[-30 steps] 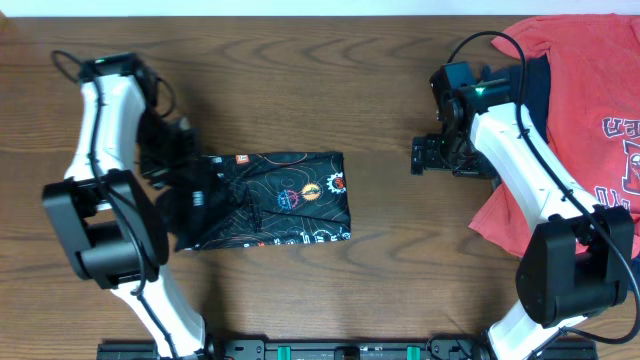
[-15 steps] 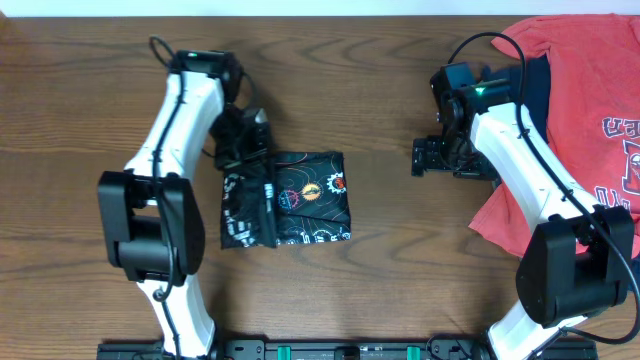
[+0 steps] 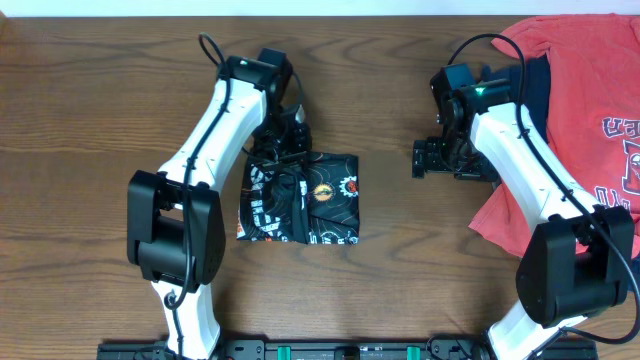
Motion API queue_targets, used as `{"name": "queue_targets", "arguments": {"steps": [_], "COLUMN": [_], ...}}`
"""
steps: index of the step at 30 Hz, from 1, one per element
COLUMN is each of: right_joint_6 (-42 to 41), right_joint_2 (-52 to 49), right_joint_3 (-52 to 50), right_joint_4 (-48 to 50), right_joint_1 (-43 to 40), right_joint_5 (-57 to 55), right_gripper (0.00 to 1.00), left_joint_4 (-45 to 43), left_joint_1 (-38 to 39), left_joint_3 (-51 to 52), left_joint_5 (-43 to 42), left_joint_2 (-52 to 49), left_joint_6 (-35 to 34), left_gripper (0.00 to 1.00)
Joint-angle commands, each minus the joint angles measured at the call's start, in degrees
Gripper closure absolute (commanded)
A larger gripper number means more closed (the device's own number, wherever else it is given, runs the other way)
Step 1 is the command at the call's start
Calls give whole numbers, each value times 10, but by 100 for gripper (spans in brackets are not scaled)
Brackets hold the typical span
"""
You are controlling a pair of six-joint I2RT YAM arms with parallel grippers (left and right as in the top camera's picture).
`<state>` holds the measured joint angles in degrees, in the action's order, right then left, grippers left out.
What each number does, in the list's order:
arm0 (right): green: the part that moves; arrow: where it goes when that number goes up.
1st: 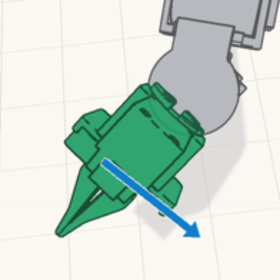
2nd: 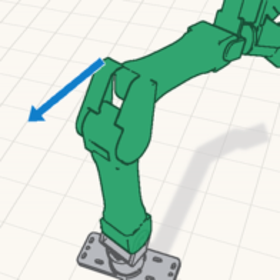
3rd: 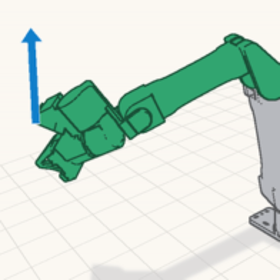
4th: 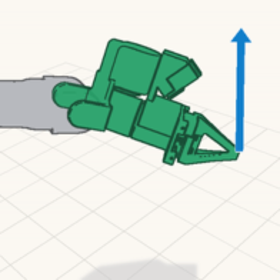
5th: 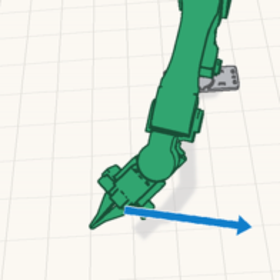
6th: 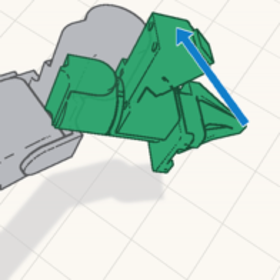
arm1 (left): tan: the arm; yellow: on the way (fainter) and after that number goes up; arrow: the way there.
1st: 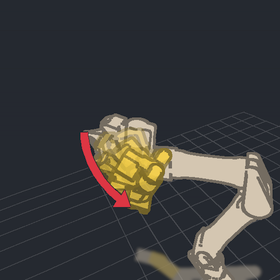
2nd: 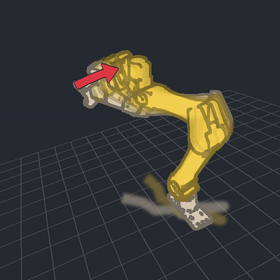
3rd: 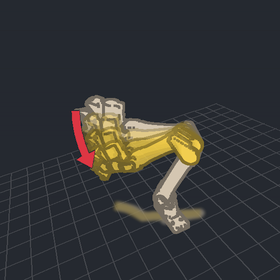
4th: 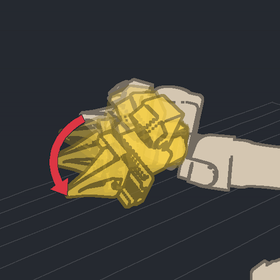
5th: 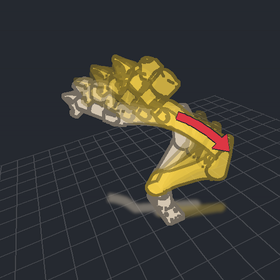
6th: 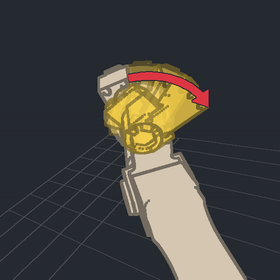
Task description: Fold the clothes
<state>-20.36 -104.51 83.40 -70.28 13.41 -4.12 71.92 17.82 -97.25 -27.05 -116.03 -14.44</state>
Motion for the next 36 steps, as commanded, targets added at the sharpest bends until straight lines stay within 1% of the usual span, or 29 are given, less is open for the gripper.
{"name": "queue_targets", "arguments": {"steps": [1, 5, 6, 7, 9, 11, 12, 13, 14, 15, 18, 21, 24, 25, 27, 32, 36], "right_joint_6": [7, 7, 7, 7, 7, 7, 7, 7, 7, 7, 29, 86, 139, 153, 160, 159, 136], "right_joint_2": [3, 3, 3, 3, 3, 3, 3, 3, 3, 3, 3, 3, 3, 3, 3, 0, -13], "right_joint_3": [-4, -4, -4, -4, -4, -4, -4, -4, -4, -4, -4, -4, -4, -4, -4, -4, -4], "right_joint_4": [0, 1, 2, 3, 3, 4, 4, 4, 4, 4, 4, 6, 20, 29, 46, 89, 119], "right_joint_1": [-7, -7, -7, -7, -7, -7, -7, -7, -7, -7, -6, 2, 19, 28, 52, 137, 216], "right_joint_5": [-5, -5, -5, -5, -5, -3, -3, -3, -2, 1, 31, 105, 209, 245, 285, 286, 240], "right_gripper": [1, 1, 1, 1, 1, 1, 1, 1, 1, 1, 1, 1, 1, 1, 1, 1, 1], "left_joint_4": [2, 2, 2, 2, 4, 2, -1, -3, -2, 0, 17, 35, 39, 39, 36, 2, -21], "left_joint_1": [9, 21, 25, 30, 41, 52, 56, 61, 61, 58, 25, -28, -92, -118, -154, -210, -220], "left_joint_3": [-5, -5, -5, -5, -5, -5, -5, -5, -6, -6, -6, -6, -6, -6, -5, 15, 50], "left_joint_5": [-8, -9, -9, -9, -25, -70, -107, -165, -200, -215, -205, -150, -57, -26, 7, 27, 27], "left_joint_2": [10, 10, 10, 10, 10, 10, 10, 11, 13, 15, 31, 55, 75, 78, 78, 70, 67], "left_joint_6": [-9, -24, -25, -32, -48, -45, -30, 12, 48, 69, 102, 104, 93, 81, 66, 66, 66], "left_gripper": [93, 93, 89, 76, 61, 44, 41, 39, 38, 38, 38, 38, 38, 38, 38, 38, 38]}}
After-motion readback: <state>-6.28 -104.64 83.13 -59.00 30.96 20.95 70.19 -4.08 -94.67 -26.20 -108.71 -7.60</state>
